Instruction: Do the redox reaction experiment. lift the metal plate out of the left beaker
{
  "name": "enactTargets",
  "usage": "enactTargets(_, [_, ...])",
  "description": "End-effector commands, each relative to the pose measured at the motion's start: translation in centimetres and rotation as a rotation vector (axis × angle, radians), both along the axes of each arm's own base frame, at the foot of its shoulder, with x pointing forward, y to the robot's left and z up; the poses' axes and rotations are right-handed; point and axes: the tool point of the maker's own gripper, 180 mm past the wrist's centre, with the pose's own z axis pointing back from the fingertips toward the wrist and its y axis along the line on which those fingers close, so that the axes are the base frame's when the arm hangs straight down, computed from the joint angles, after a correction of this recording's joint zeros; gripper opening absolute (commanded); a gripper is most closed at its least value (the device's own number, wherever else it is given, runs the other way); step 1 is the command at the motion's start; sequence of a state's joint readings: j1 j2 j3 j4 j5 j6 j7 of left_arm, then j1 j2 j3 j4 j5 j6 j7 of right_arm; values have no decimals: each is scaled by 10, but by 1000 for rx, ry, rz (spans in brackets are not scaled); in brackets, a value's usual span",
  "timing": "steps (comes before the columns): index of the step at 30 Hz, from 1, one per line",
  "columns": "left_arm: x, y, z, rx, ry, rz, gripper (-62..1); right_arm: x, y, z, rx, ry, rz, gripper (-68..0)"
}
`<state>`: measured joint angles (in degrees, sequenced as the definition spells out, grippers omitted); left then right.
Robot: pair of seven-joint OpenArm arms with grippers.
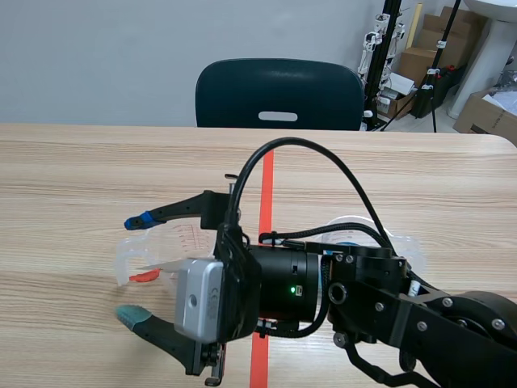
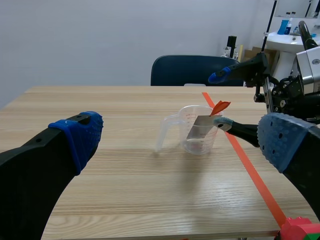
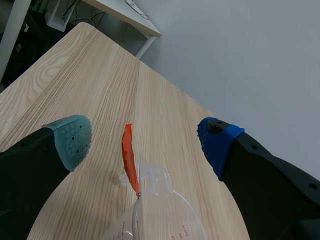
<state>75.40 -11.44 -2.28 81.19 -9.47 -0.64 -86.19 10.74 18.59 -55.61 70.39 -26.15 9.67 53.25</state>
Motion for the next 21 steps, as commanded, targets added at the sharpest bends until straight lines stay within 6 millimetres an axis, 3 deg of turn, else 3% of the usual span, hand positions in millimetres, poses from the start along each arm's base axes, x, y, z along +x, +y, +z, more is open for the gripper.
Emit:
enactTargets(1, [0,0,11,-8,-59,2,14,7,-1,6,14,-13,-10,-261])
enactTargets(21, [-1,-3,11,-5,-58,-17,14,6,-1,4,5,-12,-9,-564])
